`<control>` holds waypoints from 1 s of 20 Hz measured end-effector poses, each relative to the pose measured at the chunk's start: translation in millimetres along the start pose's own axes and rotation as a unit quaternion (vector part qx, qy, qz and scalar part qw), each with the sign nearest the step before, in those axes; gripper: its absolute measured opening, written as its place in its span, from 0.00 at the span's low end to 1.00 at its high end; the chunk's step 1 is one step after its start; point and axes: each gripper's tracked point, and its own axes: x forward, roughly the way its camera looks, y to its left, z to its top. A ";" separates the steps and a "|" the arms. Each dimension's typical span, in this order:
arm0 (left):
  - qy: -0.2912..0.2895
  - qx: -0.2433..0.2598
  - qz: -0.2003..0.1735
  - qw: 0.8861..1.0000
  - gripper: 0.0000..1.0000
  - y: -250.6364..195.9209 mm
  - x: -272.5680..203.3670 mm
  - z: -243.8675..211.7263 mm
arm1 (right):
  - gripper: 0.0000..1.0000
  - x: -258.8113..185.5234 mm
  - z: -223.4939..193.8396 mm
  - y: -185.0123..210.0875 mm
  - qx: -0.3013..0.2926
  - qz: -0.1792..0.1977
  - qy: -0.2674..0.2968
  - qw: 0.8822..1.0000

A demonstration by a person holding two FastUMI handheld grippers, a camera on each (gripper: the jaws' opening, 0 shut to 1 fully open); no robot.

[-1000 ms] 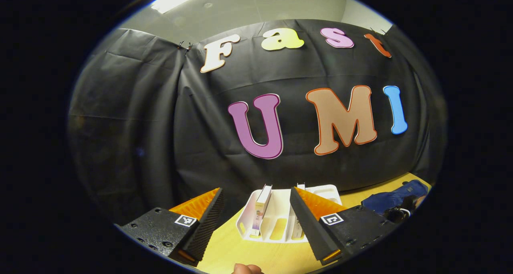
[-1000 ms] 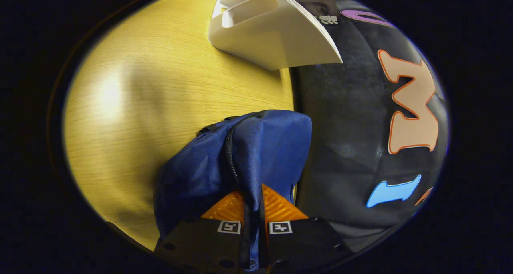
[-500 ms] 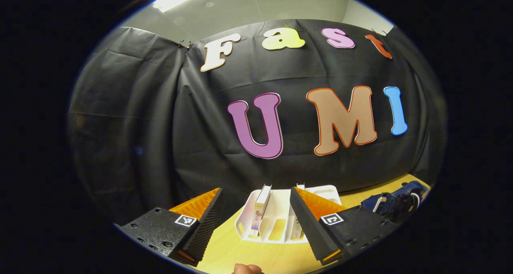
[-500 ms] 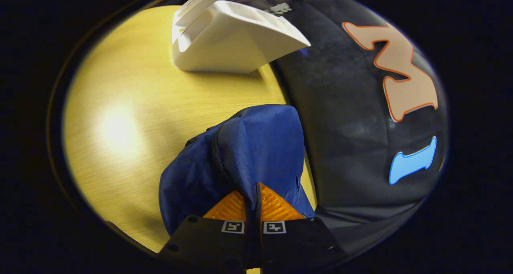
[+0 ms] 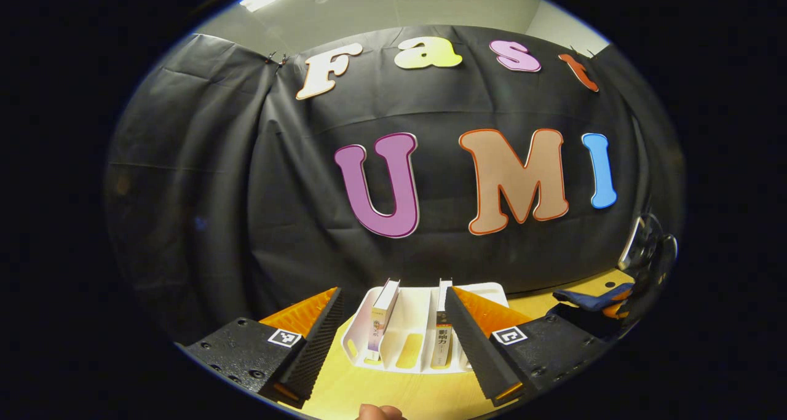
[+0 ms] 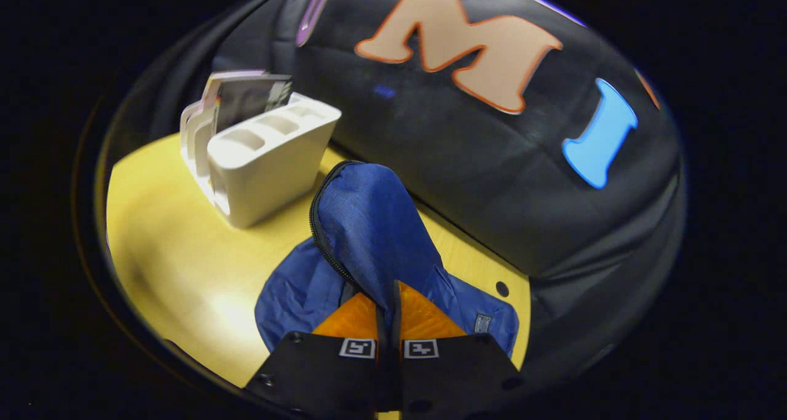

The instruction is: Open the schoolbag, grab two books from the bookshelf and put them into the schoolbag.

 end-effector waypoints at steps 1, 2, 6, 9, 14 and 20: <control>0.001 0.000 -0.004 1.000 1.00 -2.9 3.0 -1.9 | 0.07 -3.4 4.0 -5.4 0.043 0.004 -0.009 0.999; 0.002 0.000 -0.007 1.000 1.00 -5.7 5.7 -1.5 | 0.00 -7.0 6.4 -10.5 0.086 0.003 -0.017 0.996; 0.006 -0.003 -0.019 1.000 1.00 -14.3 19.2 -4.3 | 0.04 -17.9 -0.7 -35.1 0.268 0.008 -0.036 0.963; 0.007 0.000 -0.028 1.000 0.96 -22.1 31.9 -5.4 | 0.03 -20.3 -7.0 -49.3 0.400 0.017 -0.051 0.915; 0.031 0.005 -0.044 0.999 0.96 -39.2 63.1 -20.8 | 0.03 -25.4 -19.0 -61.8 0.554 0.008 -0.072 0.829; 0.187 -0.001 -0.072 0.980 0.96 -68.6 116.0 -94.4 | 0.04 -28.0 -22.6 -62.1 0.618 0.001 -0.085 0.781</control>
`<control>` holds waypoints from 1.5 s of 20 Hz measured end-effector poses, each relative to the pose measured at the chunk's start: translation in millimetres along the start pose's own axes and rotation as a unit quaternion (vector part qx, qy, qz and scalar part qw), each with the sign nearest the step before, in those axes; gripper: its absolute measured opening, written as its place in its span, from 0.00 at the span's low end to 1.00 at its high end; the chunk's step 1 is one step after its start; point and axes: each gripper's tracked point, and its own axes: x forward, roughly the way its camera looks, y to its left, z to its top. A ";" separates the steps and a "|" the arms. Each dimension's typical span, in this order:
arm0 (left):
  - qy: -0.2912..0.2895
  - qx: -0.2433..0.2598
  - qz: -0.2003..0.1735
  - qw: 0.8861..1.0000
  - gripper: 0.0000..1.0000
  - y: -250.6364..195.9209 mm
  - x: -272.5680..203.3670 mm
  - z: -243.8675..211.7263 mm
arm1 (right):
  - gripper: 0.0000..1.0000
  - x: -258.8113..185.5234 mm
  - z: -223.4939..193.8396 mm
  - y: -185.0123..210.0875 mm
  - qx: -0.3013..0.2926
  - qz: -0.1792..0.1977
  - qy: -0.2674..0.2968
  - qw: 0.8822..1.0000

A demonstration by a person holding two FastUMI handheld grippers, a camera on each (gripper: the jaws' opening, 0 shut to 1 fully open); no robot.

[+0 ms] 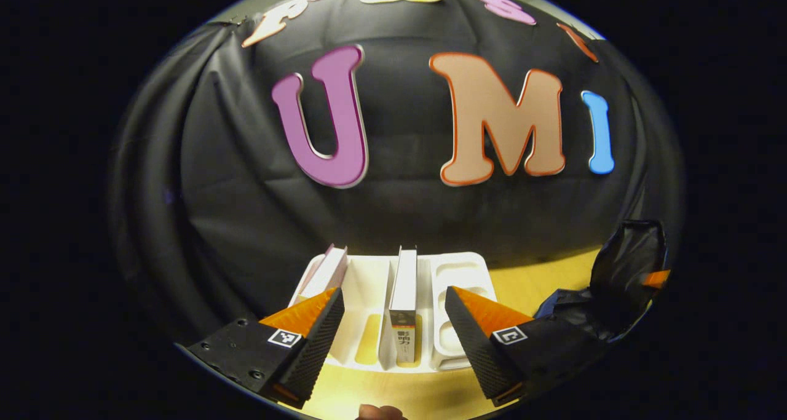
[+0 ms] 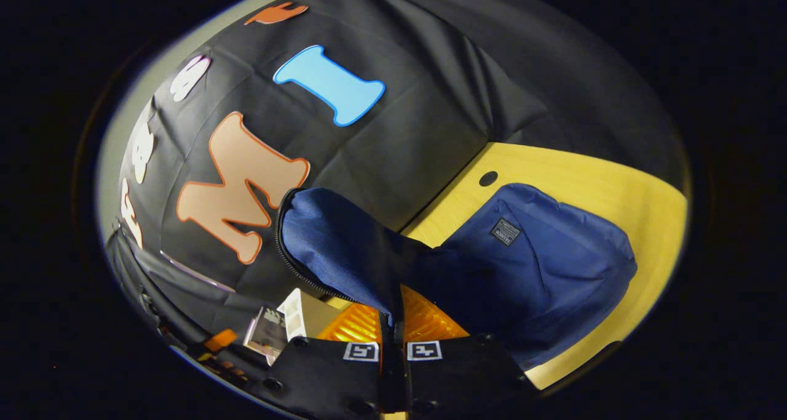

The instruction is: Open the schoolbag, grab two books from the bookshelf and put them into the schoolbag.

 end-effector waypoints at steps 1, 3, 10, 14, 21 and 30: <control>0.036 -0.003 -0.001 0.999 0.96 0.0 14.0 -12.9 | 0.03 -0.1 0.8 -0.6 0.000 -0.001 -0.001 1.000; 0.085 -0.028 0.001 0.996 0.96 0.8 36.0 -29.5 | 0.03 -2.0 1.0 0.0 -0.009 -0.002 -0.002 1.000; 0.175 -0.010 0.005 0.985 0.95 3.7 61.3 -38.7 | 0.03 -0.8 3.2 -4.0 -0.005 -0.008 -0.005 1.000; 0.186 0.031 -0.011 0.982 0.97 -16.0 55.8 -21.2 | 0.03 1.4 1.8 -3.8 -0.002 -0.010 -0.004 1.000; 0.225 0.070 -0.038 0.971 0.77 -23.3 59.9 -26.0 | 0.03 2.1 2.2 -4.3 -0.001 -0.009 -0.002 1.000; 0.289 0.099 -0.064 0.950 0.34 -30.6 59.7 -38.6 | 0.03 0.6 2.0 -5.9 0.003 -0.006 -0.002 1.000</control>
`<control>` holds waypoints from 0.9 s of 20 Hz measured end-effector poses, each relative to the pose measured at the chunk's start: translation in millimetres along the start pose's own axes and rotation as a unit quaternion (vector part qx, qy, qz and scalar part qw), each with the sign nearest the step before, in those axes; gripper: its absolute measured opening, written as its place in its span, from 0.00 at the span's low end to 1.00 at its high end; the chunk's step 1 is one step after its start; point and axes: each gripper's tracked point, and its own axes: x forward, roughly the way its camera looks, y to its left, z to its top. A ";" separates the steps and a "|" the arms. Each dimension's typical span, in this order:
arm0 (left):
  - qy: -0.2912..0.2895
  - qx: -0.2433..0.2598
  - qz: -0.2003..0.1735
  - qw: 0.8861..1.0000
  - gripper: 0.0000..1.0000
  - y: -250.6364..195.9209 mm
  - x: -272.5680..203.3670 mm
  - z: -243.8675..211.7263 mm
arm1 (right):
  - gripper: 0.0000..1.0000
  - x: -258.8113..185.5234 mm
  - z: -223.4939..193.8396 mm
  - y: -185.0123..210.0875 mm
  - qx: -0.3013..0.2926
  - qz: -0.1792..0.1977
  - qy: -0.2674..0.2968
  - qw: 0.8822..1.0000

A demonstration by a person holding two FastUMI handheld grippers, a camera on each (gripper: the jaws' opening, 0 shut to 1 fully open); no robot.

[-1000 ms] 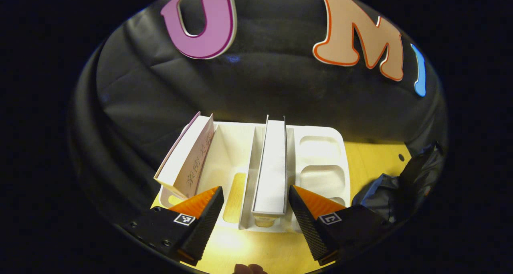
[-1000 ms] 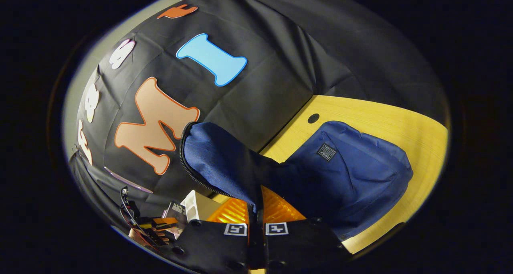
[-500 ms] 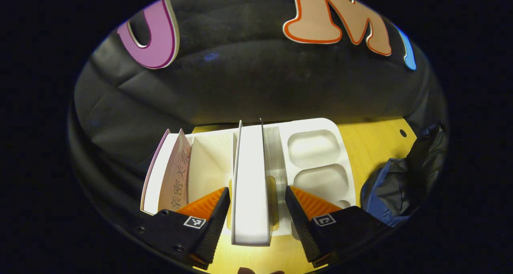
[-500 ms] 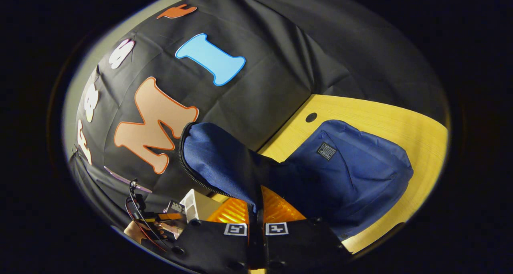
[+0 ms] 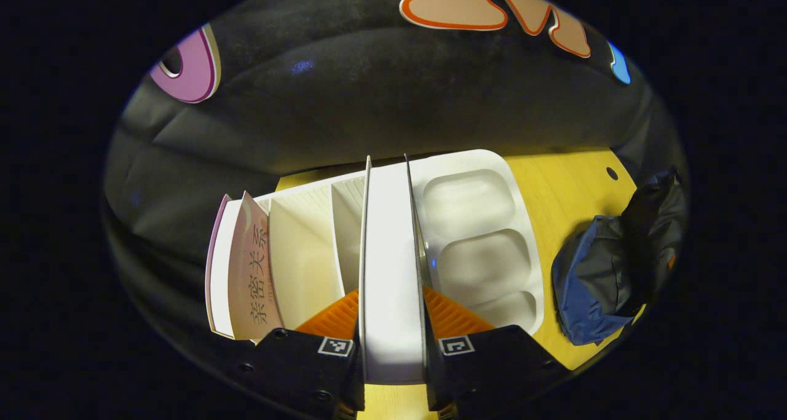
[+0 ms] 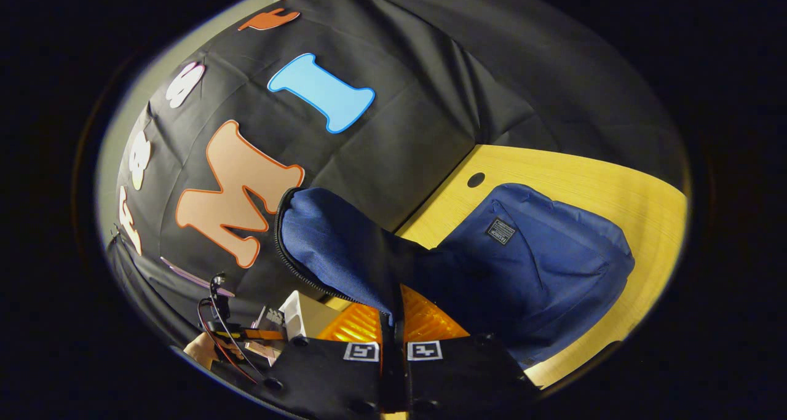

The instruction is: Open the schoolbag, grab two books from the bookshelf and put them into the schoolbag.

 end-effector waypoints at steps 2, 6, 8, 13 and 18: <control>0.004 -0.001 -0.002 1.000 0.38 1.5 -2.8 -2.8 | 0.03 0.0 -1.2 -1.5 0.002 0.001 0.001 1.000; -0.006 -0.006 -0.013 1.000 0.35 8.2 -19.7 -3.7 | 0.02 2.2 -3.1 -1.4 0.003 0.002 0.003 1.000; -0.014 -0.021 -0.026 0.999 0.35 11.3 -29.2 -4.4 | 0.03 2.4 -1.0 -2.1 0.005 0.002 0.003 1.000; -0.040 -0.046 -0.042 0.997 0.34 34.0 -59.7 -5.7 | 0.03 2.3 -0.5 -2.2 0.002 0.001 0.004 1.000; -0.067 -0.105 -0.076 0.989 0.31 53.8 -87.6 -7.7 | 0.03 3.3 -2.3 -1.3 -0.003 0.000 0.008 1.000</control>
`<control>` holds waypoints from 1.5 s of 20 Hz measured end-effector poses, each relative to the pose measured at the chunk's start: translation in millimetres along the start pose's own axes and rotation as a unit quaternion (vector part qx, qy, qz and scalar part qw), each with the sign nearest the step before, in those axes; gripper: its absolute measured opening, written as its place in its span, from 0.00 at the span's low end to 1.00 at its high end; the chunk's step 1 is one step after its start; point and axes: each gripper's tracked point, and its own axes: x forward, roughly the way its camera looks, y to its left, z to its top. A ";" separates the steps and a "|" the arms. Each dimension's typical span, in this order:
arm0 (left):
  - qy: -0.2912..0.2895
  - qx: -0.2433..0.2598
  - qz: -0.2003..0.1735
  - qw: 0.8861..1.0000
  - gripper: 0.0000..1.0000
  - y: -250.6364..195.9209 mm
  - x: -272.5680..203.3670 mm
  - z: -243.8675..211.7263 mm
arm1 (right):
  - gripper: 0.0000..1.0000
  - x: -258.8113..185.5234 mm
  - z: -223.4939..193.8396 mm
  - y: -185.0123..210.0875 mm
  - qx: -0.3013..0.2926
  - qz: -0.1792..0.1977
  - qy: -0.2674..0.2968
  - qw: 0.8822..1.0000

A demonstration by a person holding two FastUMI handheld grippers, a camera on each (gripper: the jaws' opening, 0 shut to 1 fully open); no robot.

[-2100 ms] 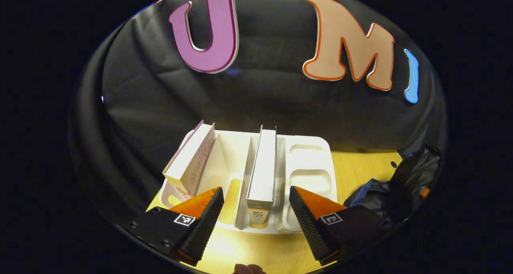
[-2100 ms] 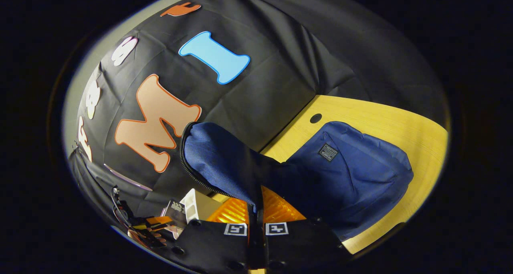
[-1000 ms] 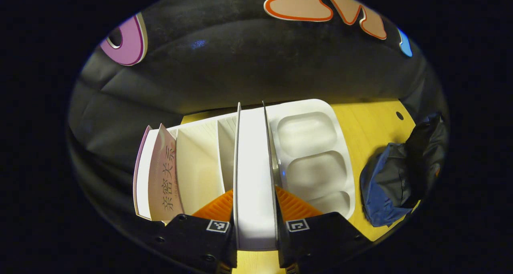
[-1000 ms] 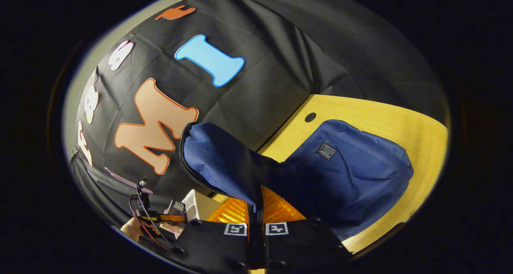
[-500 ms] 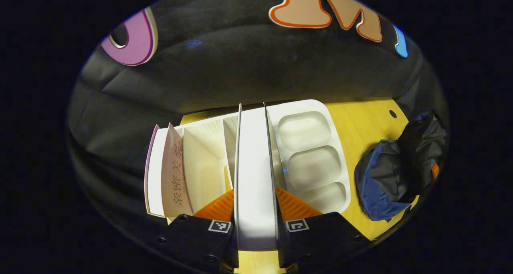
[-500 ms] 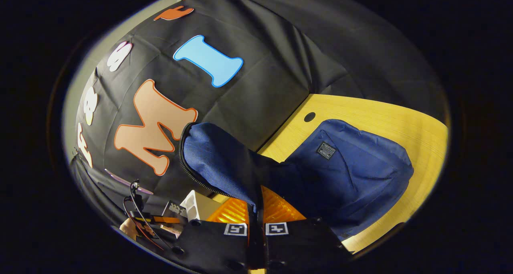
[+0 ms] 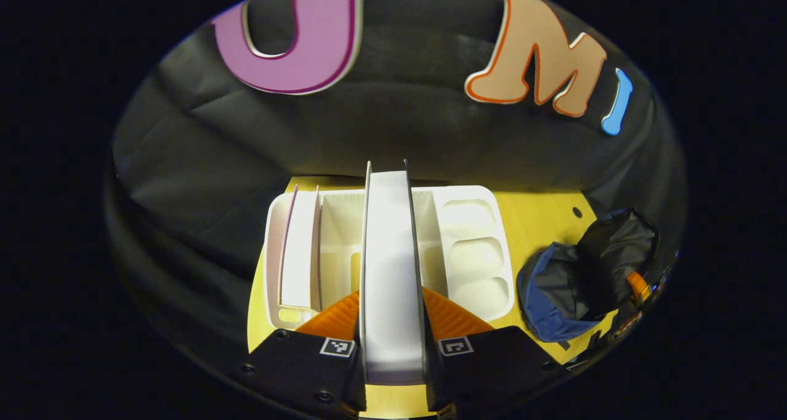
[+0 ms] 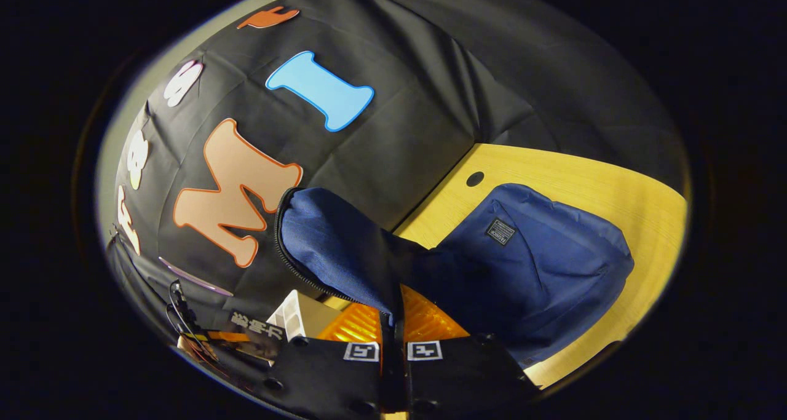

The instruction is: Open the schoolbag, grab two books from the bookshelf and put them into the schoolbag.

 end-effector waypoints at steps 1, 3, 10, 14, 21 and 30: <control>0.004 -0.015 -0.006 1.000 0.33 4.1 -4.3 -2.0 | 0.03 0.3 1.5 -0.1 0.000 0.000 0.001 1.000; -0.010 -0.065 -0.028 0.997 0.35 7.9 -21.6 3.0 | 0.03 0.1 1.4 0.6 0.000 -0.001 0.001 1.000; -0.050 -0.176 -0.081 0.980 0.33 27.2 -44.8 25.8 | 0.03 1.3 0.0 0.8 0.001 -0.004 0.004 1.000; -0.064 -0.247 -0.127 0.959 0.34 31.4 -60.9 25.4 | 0.03 1.8 -1.3 0.6 -0.003 -0.007 0.007 1.000; -0.084 -0.321 -0.215 0.919 0.33 7.3 -74.3 28.5 | 0.03 3.0 0.2 0.7 -0.006 -0.010 0.012 1.000; -0.067 -0.361 -0.276 0.888 0.33 -64.6 -46.5 20.4 | 0.03 1.9 0.5 0.1 0.005 -0.004 0.022 1.000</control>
